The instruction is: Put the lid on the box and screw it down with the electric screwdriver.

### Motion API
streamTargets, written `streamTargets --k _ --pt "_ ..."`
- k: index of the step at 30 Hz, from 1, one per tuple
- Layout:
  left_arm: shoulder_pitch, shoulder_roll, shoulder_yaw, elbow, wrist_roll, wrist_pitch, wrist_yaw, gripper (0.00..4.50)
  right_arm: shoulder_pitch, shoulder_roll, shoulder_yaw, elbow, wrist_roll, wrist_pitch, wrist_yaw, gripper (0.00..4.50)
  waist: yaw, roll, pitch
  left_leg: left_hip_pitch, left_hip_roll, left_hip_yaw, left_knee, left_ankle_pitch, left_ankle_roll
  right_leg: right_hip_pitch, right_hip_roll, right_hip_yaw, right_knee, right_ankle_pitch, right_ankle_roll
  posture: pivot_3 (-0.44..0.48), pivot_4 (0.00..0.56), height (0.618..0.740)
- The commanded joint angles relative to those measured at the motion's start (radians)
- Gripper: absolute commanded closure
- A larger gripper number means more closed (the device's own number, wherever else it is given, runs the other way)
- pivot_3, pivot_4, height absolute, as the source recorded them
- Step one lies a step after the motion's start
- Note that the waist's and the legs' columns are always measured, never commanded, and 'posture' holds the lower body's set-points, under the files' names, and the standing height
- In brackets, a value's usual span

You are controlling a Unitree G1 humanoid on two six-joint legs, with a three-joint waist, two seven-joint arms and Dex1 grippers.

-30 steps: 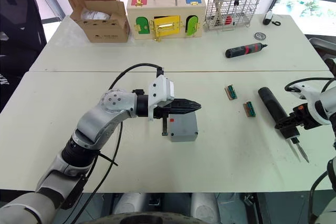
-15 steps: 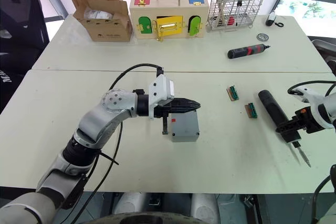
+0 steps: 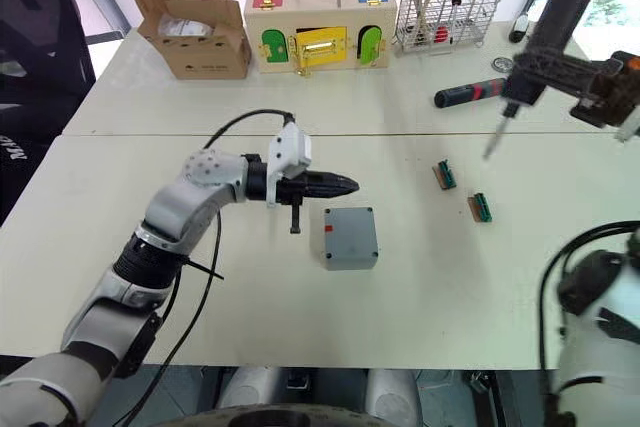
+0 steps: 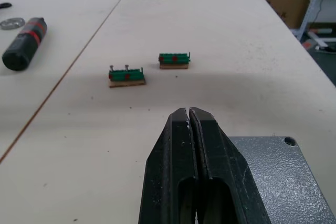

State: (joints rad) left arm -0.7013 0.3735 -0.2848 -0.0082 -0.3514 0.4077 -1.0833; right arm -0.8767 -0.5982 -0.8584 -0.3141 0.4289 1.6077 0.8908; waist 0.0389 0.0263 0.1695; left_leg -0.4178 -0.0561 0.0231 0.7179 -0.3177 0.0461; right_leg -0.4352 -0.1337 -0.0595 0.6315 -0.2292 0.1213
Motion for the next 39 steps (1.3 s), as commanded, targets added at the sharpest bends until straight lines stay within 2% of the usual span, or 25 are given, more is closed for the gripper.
streamTargets --k 1,4,7,9,11,15,28,39 --pt "-0.044 0.036 0.03 0.022 -0.021 0.004 -0.064 4.5 -0.002 0.302 -0.091 -0.496 0.037 0.007 -0.197 2.68 -0.002 0.001 0.0 -0.001 0.0 0.0 0.0 0.0 0.0 -0.001 0.0 0.0 0.001 0.0 0.0 0.0 0.15 0.694" --pt "-0.058 0.067 0.001 0.044 -0.006 0.0 -0.123 4.5 0.09 0.491 0.024 -0.687 0.006 -0.084 -0.339 2.68 -0.001 0.001 -0.001 -0.005 -0.002 0.001 0.001 0.002 -0.002 -0.008 0.001 0.0 0.009 0.0 0.0 0.0 0.15 0.694" --pt "-0.06 0.073 -0.022 0.049 0.007 -0.008 -0.153 4.5 0.225 0.595 0.149 -0.732 0.017 -0.198 -0.407 2.68 -0.001 -0.001 -0.002 -0.004 -0.005 0.0 0.002 0.002 -0.001 -0.008 0.0 0.0 0.014 0.0 0.0 0.0 0.15 0.694" --pt "-0.058 0.063 -0.033 0.055 0.019 -0.008 -0.149 4.5 0.347 0.592 0.266 -0.721 -0.043 -0.309 -0.47 2.68 -0.001 -0.001 -0.001 -0.004 -0.006 0.001 0.002 0.003 0.0 -0.007 0.0 0.0 0.014 0.0 0.0 0.0 0.15 0.694" --pt "-0.045 0.046 -0.055 0.062 0.057 -0.028 -0.126 4.5 0.477 0.559 0.378 -0.709 -0.071 -0.427 -0.471 2.68 0.0 -0.001 -0.001 -0.003 -0.007 0.001 0.002 0.003 0.002 -0.006 0.0 0.001 0.014 0.0 0.0 0.0 0.15 0.694" --pt "-0.016 0.022 -0.067 0.026 0.051 -0.001 -0.12 4.5 0.616 0.559 0.466 -0.682 -0.055 -0.582 -0.475 2.68 -0.025 -0.001 -0.001 -0.003 -0.006 0.003 0.002 0.003 0.003 -0.007 0.001 0.001 0.014 0.0 0.0 0.0 0.15 0.694" --pt "0.047 0.034 -0.123 0.042 0.141 -0.066 -0.116 4.5 0.701 0.514 0.589 -0.605 0.021 -0.752 -0.532 2.68 -0.043 -0.002 -0.001 -0.001 -0.004 0.003 0.001 0.003 0.003 -0.006 0.002 0.002 0.014 -0.001 0.0 0.0 0.15 0.694" --pt "0.05 0.031 -0.121 0.041 0.15 -0.072 -0.114 4.5 0.759 0.466 0.661 -0.552 0.039 -0.842 -0.559 2.68 -0.045 -0.002 -0.001 -0.001 -0.004 0.003 0.001 0.003 0.004 -0.006 0.002 0.002 0.014 -0.001 0.0 0.0 0.15 0.694"
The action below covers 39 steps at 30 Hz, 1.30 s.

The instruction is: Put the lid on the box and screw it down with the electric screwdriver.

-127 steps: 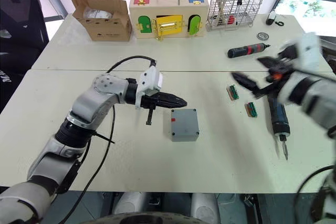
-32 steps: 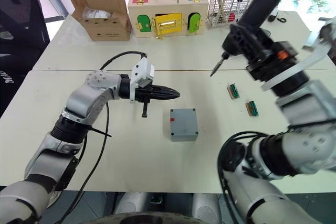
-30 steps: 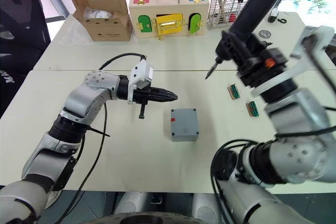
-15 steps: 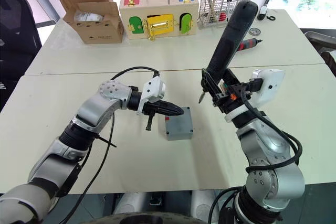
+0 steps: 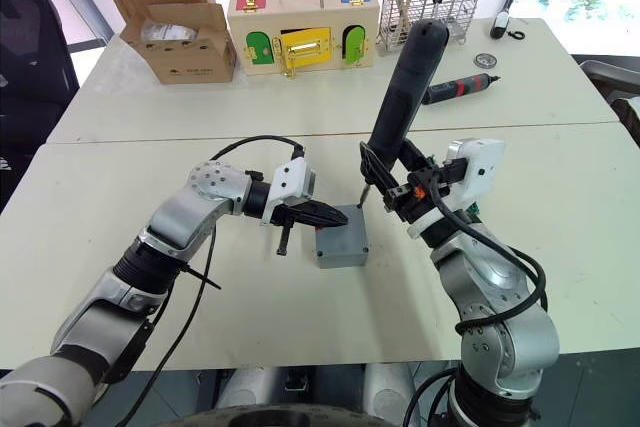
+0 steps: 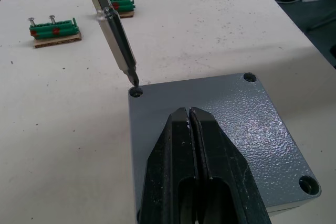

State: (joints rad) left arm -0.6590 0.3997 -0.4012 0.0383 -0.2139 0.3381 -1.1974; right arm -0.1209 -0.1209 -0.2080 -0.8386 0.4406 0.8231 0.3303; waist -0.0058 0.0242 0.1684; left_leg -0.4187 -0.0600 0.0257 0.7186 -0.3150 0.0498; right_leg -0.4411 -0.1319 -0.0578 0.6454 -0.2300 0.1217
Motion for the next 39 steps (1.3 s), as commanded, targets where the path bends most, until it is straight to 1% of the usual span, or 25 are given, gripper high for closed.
streamTargets --k 1,12,24,35,39 --pt "0.008 0.005 -0.005 -0.005 0.013 -0.002 0.001 4.5 0.008 -0.017 0.016 -0.022 0.029 -0.065 0.003 2.68 0.0 0.0 0.0 0.0 0.0 0.0 0.0 0.0 0.0 0.0 0.0 0.0 0.0 0.0 0.0 0.0 0.15 0.694" --pt "0.015 0.012 -0.003 -0.025 0.018 0.005 0.005 4.5 0.045 -0.083 0.1 0.047 -0.004 -0.173 -0.004 2.68 -0.002 -0.001 -0.001 0.001 0.0 0.0 0.0 0.0 0.0 0.001 0.0 0.0 0.0 0.0 0.0 0.0 0.15 0.694" --pt "0.017 0.01 -0.008 -0.032 0.024 0.004 0.013 4.5 0.024 -0.147 0.218 0.071 -0.076 -0.251 -0.001 2.68 -0.003 -0.004 -0.001 0.004 0.0 0.0 0.0 0.0 0.001 0.003 0.0 0.0 0.0 0.0 0.0 0.0 0.15 0.694" --pt "0.011 0.004 -0.008 -0.02 0.029 -0.005 0.015 4.5 0.029 -0.148 0.232 0.1 -0.085 -0.281 -0.009 2.68 -0.002 -0.004 -0.002 0.005 0.0 0.0 0.0 0.0 0.001 0.005 0.0 0.0 0.0 0.0 0.0 0.0 0.15 0.694" --pt "0.017 0.006 -0.009 -0.03 0.03 0.001 0.014 4.5 0.037 -0.144 0.213 0.097 -0.069 -0.275 -0.015 2.68 -0.002 -0.005 -0.002 0.006 0.0 0.0 0.0 -0.001 0.001 0.006 0.0 0.0 0.0 0.0 0.0 0.0 0.15 0.694"
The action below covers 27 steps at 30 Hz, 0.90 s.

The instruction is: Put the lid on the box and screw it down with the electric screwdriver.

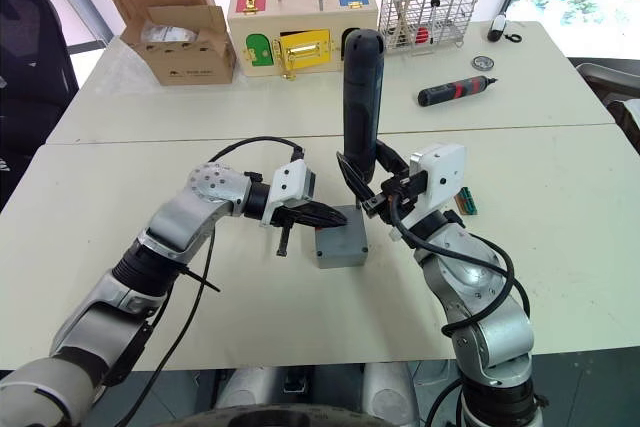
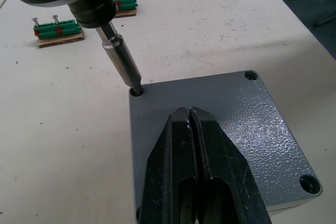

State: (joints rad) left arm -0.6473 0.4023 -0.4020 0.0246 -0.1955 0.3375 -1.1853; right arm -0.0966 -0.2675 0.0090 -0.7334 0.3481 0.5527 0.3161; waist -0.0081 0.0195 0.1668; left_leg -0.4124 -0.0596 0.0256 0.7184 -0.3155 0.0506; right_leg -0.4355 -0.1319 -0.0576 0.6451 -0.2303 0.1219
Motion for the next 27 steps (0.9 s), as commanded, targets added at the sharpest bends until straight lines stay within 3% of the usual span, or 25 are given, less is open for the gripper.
streamTargets --k 1,9,27 --pt "0.007 0.004 -0.009 -0.019 0.011 0.003 0.002 4.5 0.029 0.001 -0.007 -0.01 0.027 -0.003 0.002 2.68 0.0 0.0 0.0 0.0 0.0 0.0 0.0 0.0 0.0 0.0 0.0 0.0 0.0 0.0 0.0 0.0 0.15 0.694" --pt "0.016 0.032 -0.039 -0.022 0.041 -0.017 -0.02 4.5 0.175 -0.018 0.032 0.003 0.014 -0.055 0.023 2.68 -0.001 -0.011 -0.01 0.006 0.001 -0.001 -0.003 -0.001 0.001 0.008 0.001 0.0 -0.009 -0.001 0.002 0.0 0.15 0.694" --pt "0.03 0.046 -0.054 -0.028 0.058 -0.034 -0.037 4.5 0.172 -0.037 0.088 0.073 -0.056 0.005 -0.035 2.68 0.003 -0.024 -0.024 0.011 0.003 -0.003 -0.003 -0.003 0.002 0.011 0.002 0.001 -0.015 -0.003 -0.002 0.0 0.15 0.694"
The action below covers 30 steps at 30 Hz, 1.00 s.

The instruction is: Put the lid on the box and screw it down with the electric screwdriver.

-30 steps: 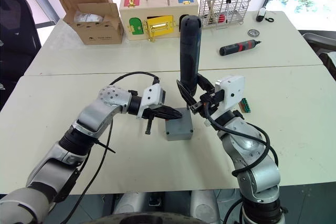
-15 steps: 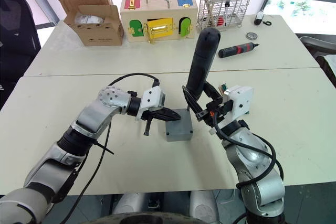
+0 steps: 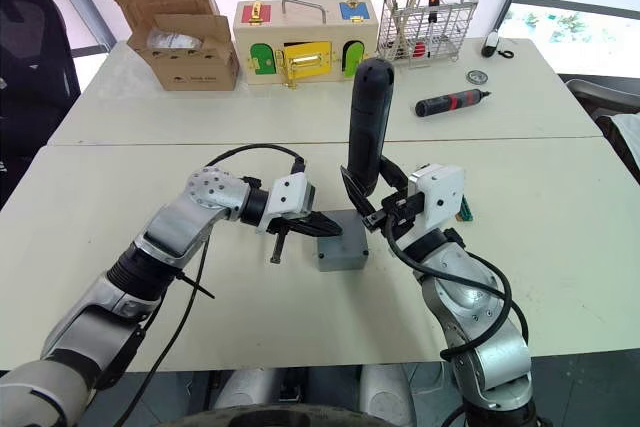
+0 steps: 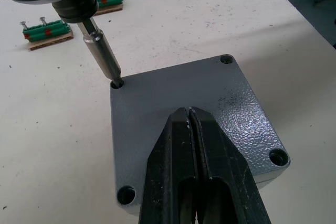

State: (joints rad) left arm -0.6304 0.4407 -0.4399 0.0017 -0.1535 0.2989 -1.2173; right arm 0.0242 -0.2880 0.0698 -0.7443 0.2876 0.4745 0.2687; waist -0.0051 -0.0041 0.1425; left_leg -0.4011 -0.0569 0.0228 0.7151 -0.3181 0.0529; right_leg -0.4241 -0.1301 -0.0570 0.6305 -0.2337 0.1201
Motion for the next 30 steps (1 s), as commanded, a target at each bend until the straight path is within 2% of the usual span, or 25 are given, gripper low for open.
streamTargets --k 1,10,30 --pt "0.013 0.006 -0.017 -0.004 0.017 0.004 -0.004 4.5 0.058 -0.02 0.027 0.082 0.007 0.083 0.016 2.68 0.001 0.0 0.0 0.0 0.0 0.0 0.0 -0.001 0.001 0.0 0.0 0.0 0.0 0.0 0.0 0.0 0.15 0.694" --pt "0.019 0.005 -0.021 -0.001 0.025 -0.007 -0.005 4.5 0.074 -0.024 0.031 0.08 0.014 0.088 0.014 2.68 0.017 -0.004 -0.005 0.003 0.0 0.0 0.0 -0.003 0.005 0.003 -0.002 0.0 0.0 0.0 0.0 0.0 0.15 0.694" --pt "0.02 0.009 -0.025 0.0 0.037 -0.024 -0.002 4.5 0.079 -0.037 0.035 0.11 0.004 0.124 -0.002 2.68 0.018 -0.004 -0.008 0.009 0.0 0.0 -0.002 -0.006 0.009 0.01 -0.003 0.0 -0.004 -0.001 -0.002 0.0 0.15 0.694"
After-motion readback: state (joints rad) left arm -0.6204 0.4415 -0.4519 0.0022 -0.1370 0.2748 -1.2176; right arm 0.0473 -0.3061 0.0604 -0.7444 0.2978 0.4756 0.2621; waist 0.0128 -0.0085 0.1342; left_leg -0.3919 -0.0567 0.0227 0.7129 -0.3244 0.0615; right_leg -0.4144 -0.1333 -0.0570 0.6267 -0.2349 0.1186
